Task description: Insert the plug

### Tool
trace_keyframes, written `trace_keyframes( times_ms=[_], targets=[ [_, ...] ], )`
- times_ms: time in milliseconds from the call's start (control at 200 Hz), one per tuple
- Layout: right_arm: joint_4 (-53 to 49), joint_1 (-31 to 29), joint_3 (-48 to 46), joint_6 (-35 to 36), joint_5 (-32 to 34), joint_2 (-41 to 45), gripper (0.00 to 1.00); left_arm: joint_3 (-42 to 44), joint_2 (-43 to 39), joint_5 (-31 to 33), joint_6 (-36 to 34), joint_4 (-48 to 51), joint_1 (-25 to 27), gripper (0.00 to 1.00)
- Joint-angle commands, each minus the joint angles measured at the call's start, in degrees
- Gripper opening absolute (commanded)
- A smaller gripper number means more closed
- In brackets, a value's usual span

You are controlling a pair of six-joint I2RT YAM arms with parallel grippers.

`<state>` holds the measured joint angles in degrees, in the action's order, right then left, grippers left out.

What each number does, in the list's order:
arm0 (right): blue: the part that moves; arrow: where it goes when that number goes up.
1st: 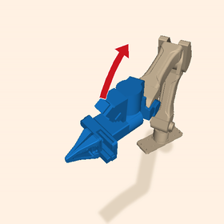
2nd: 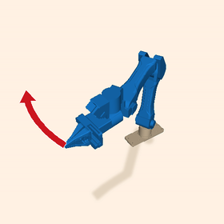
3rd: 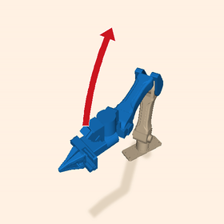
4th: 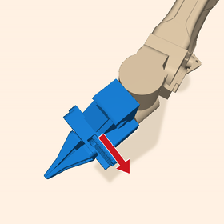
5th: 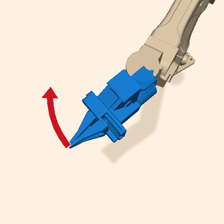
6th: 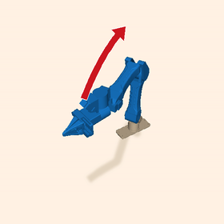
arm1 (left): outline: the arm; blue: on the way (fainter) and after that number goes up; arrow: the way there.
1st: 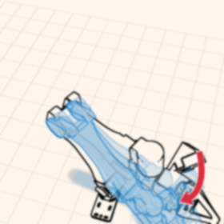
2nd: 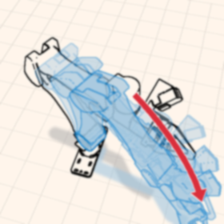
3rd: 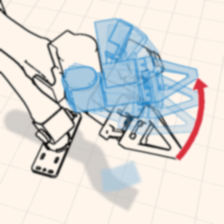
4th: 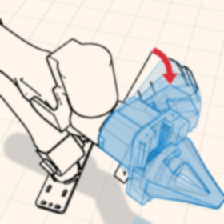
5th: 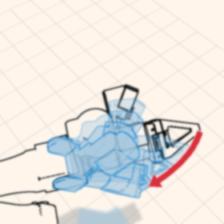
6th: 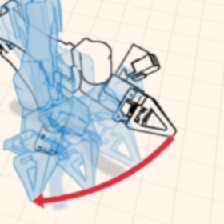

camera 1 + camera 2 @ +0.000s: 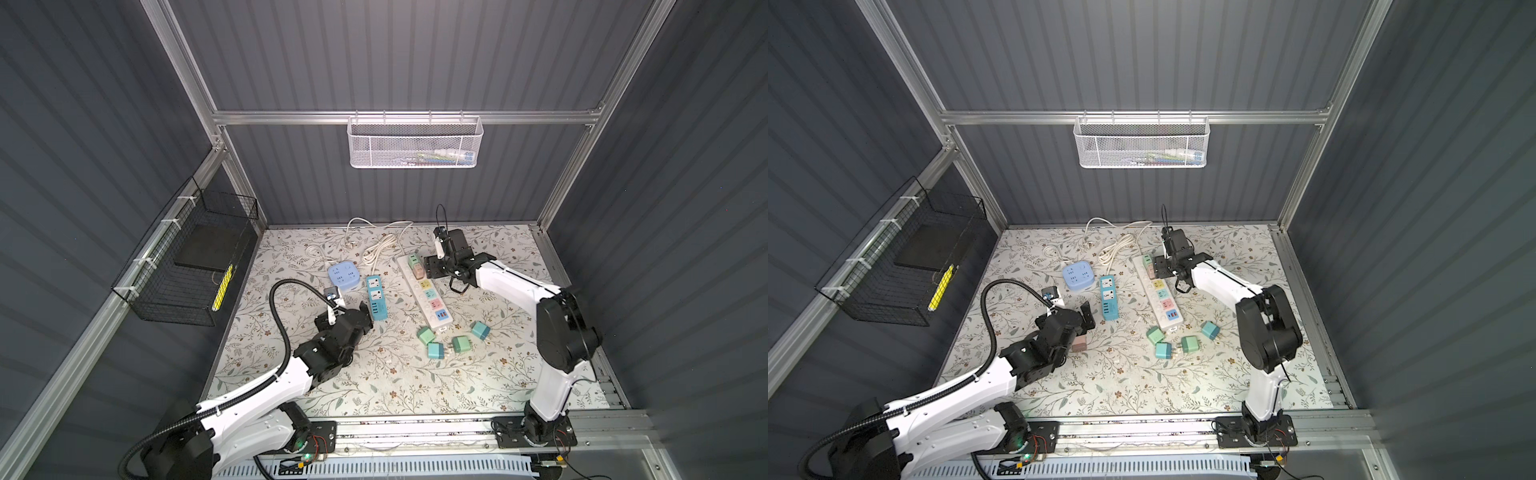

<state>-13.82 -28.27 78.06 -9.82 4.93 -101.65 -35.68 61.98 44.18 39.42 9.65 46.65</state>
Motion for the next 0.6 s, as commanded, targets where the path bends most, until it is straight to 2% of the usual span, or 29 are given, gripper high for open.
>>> trace_keyframes(
  times_ms=[0,20,90,155,190,255,355,495,595],
  targets=[
    [-3.1,-0.3,-1.1,0.5,-1.8,4.4,0.95,-4.8,4.4,-2.2,2.7,13.6,-0.5,0.99],
    [-3.0,-0.1,-1.4,0.2,-1.8,4.9,0.99,-5.6,5.2,-2.8,2.6,14.7,-0.7,0.99],
    [0.8,0.6,-4.7,-2.2,-0.5,7.3,0.99,-8.1,7.2,-4.3,2.3,17.9,-0.6,1.0],
    [4.3,3.1,-7.8,-4.6,-2.5,8.6,0.99,-8.8,7.6,-5.1,1.4,18.8,-0.7,1.0],
    [5.3,4.6,-8.9,-5.9,-6.1,8.8,0.99,-8.7,7.4,-5.3,1.1,19.0,-0.7,1.0],
    [6.4,7.6,-9.6,-7.9,-15.1,8.5,0.84,-8.3,6.4,-5.9,0.1,18.8,-0.9,1.0],
    [6.6,10.1,-9.3,-11.2,-22.9,8.5,0.68,-8.3,4.7,-5.9,0.0,20.7,-1.2,1.0],
    [5.9,9.4,-10.8,-10.6,-19.7,11.8,0.61,-9.3,4.0,-8.1,0.4,25.0,-1.9,1.0],
    [4.8,8.4,-12.4,-10.9,-15.1,14.3,0.59,-10.0,4.4,-11.3,0.4,27.6,-2.3,1.0]
  ],
)
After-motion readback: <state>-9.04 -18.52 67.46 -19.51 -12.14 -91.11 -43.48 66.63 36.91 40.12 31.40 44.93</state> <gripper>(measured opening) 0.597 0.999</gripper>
